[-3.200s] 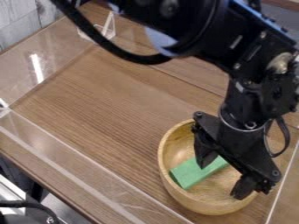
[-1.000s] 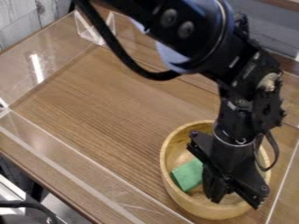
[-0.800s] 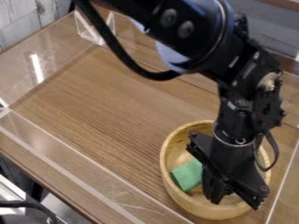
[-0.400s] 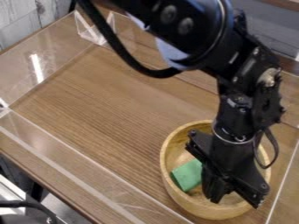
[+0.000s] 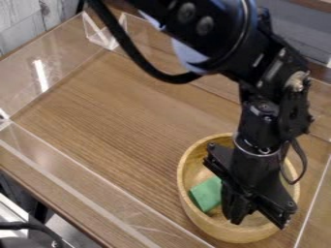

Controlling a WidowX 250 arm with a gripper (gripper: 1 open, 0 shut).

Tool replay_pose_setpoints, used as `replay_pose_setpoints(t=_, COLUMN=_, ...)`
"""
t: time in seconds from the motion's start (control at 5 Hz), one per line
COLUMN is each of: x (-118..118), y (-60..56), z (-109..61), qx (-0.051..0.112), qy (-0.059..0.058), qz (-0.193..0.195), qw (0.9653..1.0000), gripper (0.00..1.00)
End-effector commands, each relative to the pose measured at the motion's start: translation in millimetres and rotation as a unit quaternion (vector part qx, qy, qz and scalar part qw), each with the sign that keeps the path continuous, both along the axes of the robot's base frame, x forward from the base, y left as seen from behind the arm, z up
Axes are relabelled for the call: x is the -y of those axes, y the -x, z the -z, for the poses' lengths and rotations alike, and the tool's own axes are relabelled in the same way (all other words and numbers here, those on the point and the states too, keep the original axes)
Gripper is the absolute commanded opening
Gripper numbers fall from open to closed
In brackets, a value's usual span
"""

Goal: Put the green block in the brown bowl

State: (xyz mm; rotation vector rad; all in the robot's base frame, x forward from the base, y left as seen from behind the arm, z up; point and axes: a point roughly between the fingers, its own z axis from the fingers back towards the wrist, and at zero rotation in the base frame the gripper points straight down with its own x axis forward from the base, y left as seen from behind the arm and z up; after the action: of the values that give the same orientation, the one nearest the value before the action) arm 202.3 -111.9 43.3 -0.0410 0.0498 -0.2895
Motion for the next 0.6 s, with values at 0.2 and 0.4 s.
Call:
replay_pose_setpoints(t=0.2, x=-0.1, y=-10.8, z=-12.2, qx=0.014, qy=0.011, qz=-0.010, qw=0.9998, gripper=0.00)
replay_pose_setpoints(t=0.4, x=-1.5, y=-10.5, z=-13.3, qx=0.011, qy=0.010, qz=-0.013, qw=0.9998, gripper=0.00)
